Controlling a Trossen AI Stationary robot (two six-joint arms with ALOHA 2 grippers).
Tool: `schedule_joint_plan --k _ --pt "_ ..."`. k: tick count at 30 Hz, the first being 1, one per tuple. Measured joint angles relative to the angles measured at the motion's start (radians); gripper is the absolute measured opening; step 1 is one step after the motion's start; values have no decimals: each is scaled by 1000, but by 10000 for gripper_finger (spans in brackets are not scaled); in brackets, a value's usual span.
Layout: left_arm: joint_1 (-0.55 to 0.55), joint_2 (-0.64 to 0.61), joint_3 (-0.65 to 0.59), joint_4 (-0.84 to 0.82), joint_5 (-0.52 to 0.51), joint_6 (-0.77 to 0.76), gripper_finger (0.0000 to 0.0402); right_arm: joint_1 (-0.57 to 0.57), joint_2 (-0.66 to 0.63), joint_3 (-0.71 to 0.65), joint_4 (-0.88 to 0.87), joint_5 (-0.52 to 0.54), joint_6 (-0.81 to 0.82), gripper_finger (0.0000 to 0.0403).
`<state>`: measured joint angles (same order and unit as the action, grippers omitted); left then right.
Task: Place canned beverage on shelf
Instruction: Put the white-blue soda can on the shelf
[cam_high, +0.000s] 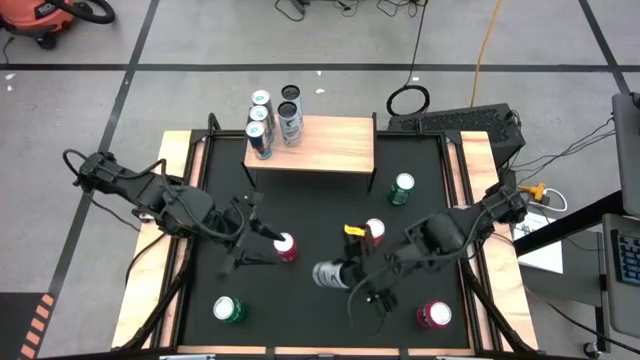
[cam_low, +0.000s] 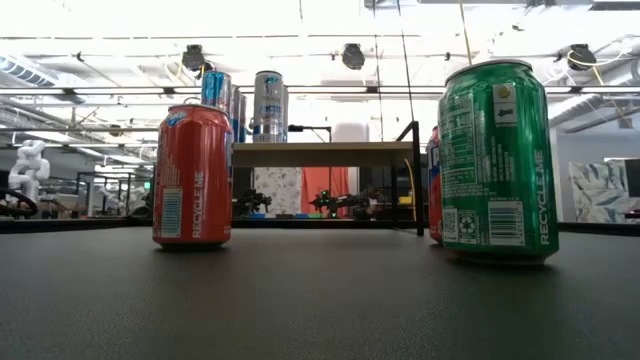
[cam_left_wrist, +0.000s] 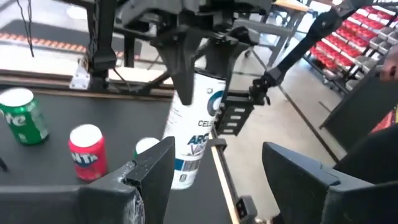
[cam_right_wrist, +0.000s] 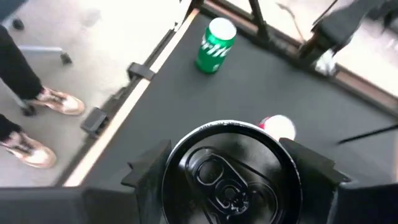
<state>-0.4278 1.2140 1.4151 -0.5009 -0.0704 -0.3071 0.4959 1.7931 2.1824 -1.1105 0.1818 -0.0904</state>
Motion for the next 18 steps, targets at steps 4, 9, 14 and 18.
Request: schedule_joint_plan --k 4,9,14,18 --pt "2 0 0 20 -13 -33 242 -30 -1 49 -1 0 -149 237" --pt "51 0 0 13 -13 -121 242 -56 -1 70 1 -2 -277 237" --pt "93 1 0 18 33 -131 252 -59 -1 70 15 -4 -362 237" --pt "112 1 0 8 36 -85 282 -59 -1 70 54 -31 -397 237"
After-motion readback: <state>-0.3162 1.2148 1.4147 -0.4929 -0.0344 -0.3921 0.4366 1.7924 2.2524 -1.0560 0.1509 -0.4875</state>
